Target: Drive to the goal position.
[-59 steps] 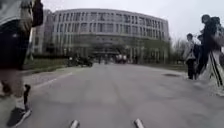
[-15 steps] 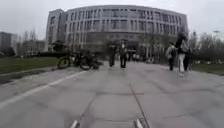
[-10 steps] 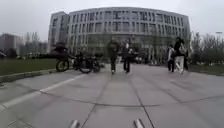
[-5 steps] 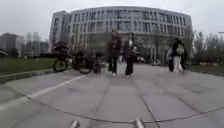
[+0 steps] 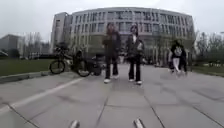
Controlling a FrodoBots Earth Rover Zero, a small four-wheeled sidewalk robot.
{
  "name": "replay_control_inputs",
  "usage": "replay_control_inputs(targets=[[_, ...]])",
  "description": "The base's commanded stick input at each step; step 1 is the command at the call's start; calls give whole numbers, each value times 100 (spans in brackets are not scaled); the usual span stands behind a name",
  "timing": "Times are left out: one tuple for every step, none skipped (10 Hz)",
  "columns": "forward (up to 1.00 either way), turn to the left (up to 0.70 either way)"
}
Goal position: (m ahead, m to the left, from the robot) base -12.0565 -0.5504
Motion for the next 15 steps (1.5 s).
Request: replay_control_inputs(targets=[[85,-3],[85,-16],[85,-34],[85,-30],[85,-14],[79,-4],[61,-5],[43,-7],[26,-8],[8,-9],[1,-9],[0,-9],[0,-9],[0,-9],[0,-9]])
